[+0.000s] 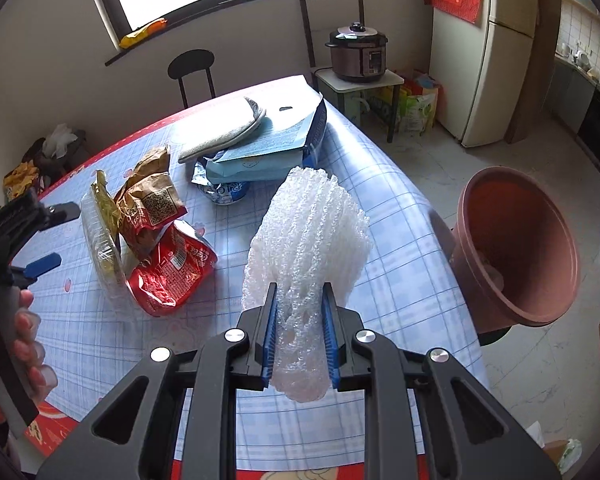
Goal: Collect trash
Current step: 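Grasp the clear plastic tray with the left tool while the right tool lifts the foam net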
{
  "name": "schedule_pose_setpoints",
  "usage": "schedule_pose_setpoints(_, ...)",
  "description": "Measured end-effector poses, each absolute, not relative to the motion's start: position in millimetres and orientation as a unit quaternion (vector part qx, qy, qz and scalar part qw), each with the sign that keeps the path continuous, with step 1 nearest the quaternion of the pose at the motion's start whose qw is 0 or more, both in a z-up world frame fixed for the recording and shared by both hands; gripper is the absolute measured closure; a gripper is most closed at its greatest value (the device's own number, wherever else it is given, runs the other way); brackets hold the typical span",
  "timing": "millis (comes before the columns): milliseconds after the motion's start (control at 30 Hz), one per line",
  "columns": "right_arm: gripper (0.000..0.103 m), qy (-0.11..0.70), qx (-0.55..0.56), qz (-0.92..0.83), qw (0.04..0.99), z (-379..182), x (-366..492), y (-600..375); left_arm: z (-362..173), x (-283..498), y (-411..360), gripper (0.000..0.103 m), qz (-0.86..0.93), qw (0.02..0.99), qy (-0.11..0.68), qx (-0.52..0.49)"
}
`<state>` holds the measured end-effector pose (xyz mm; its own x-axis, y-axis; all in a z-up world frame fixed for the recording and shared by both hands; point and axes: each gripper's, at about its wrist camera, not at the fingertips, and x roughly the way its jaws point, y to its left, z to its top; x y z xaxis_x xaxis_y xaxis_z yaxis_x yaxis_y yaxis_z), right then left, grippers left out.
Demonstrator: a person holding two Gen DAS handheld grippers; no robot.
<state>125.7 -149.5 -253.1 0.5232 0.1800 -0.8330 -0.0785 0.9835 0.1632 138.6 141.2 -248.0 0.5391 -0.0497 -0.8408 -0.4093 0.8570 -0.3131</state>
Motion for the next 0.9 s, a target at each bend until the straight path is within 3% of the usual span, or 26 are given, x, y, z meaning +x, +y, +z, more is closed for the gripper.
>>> schedule_pose_setpoints(333, 0.083, 0.489, 0.068, 0.085, 0.865, -257.6, 132.5, -183.2, -276.1, 164.2, 78.8, 0.006, 0.217, 0.838, 0.492, -0.092)
schedule_pose_setpoints(500, 0.083, 0.491, 0.066, 0.091, 0.864, -252.0, 134.3, -185.0, -282.3, 150.0, 79.0, 0.007, 0.221, 0.839, 0.492, -0.072)
schedule_pose_setpoints(667, 0.083, 0.477, 0.055, 0.100, 0.872, -238.2, 137.1, -181.5, -271.7, 123.7, 107.2, 0.045, 0.195, 0.843, 0.487, -0.116)
schedule_pose_setpoints(800, 0.083, 0.470, 0.057, 0.112, 0.874, -230.3, 140.1, -172.0, -261.1, 91.1, 140.4, 0.057, 0.191, 0.843, 0.476, -0.163)
schedule_pose_setpoints(900, 0.083, 0.468, 0.053, 0.126, 0.873, -226.9, 141.3, -159.4, -259.6, 66.4, 171.2, 0.071, 0.196, 0.835, 0.476, -0.195)
